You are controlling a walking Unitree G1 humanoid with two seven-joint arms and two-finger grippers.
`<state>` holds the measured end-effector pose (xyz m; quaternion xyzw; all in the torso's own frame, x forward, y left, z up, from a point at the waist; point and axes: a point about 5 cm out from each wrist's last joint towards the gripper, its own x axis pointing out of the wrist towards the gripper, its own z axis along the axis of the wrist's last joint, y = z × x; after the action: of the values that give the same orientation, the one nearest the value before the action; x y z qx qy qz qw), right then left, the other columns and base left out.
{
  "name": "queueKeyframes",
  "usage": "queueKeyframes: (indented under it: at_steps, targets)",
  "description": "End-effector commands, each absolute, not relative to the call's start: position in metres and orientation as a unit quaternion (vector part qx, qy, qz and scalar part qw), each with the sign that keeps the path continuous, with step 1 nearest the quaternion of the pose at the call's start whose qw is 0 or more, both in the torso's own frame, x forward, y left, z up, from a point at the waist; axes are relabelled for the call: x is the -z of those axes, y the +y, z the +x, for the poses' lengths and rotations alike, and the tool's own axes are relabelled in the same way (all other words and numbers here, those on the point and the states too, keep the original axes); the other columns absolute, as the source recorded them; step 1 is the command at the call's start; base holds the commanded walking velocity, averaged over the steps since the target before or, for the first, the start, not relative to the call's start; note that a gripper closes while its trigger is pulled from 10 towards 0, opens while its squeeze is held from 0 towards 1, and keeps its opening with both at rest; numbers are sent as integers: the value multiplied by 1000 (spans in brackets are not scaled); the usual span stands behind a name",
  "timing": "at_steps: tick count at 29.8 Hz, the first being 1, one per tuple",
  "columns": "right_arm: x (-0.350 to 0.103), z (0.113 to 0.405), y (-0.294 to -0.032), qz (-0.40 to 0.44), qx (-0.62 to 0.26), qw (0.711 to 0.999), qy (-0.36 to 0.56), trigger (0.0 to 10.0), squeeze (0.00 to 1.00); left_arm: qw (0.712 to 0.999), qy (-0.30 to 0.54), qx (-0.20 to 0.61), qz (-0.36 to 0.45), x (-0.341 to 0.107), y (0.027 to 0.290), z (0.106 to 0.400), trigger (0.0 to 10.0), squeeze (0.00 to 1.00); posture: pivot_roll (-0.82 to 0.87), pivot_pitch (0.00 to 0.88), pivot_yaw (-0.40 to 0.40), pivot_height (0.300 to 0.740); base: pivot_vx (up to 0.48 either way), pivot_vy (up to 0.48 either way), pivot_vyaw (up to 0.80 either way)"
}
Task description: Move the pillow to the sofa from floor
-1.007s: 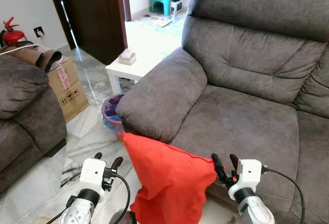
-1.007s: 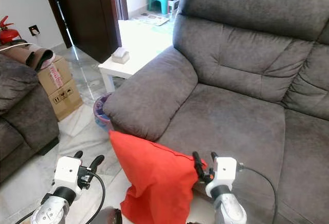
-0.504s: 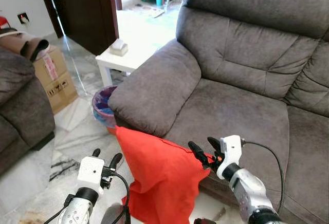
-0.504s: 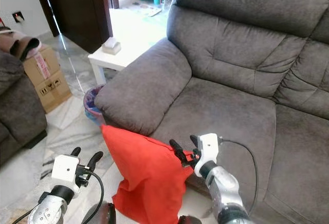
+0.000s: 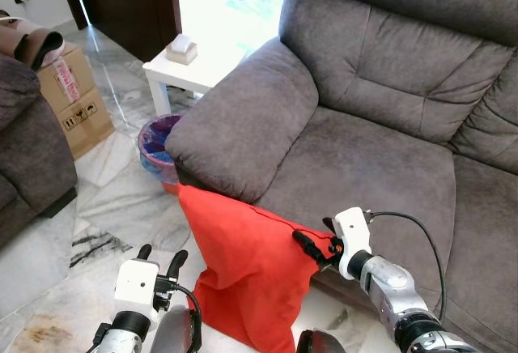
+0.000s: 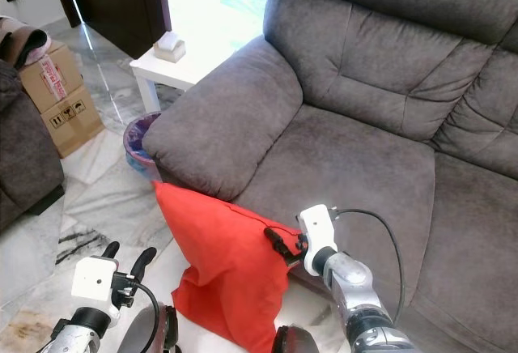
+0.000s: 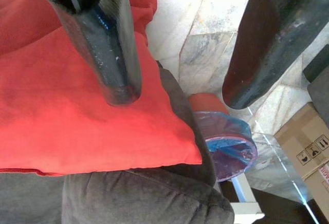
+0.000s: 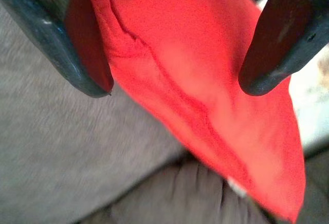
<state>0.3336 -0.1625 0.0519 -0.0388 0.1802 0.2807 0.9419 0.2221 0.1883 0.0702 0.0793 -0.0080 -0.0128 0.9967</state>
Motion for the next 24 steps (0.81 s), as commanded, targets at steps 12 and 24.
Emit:
queueKeyframes:
  at_steps: [12, 24]
  targets:
    - [-68, 344, -186, -77, -270, 941, 190, 10000, 1000, 997, 15, 14, 79, -68, 188, 215, 10000, 0, 163, 248, -85, 610, 0, 0, 0]
    - [-60, 336, -189, -88, -330, 904, 257, 10000, 0, 997, 20, 6, 70, -70, 192, 215, 10000, 0, 170, 248, -81, 610, 0, 0, 0]
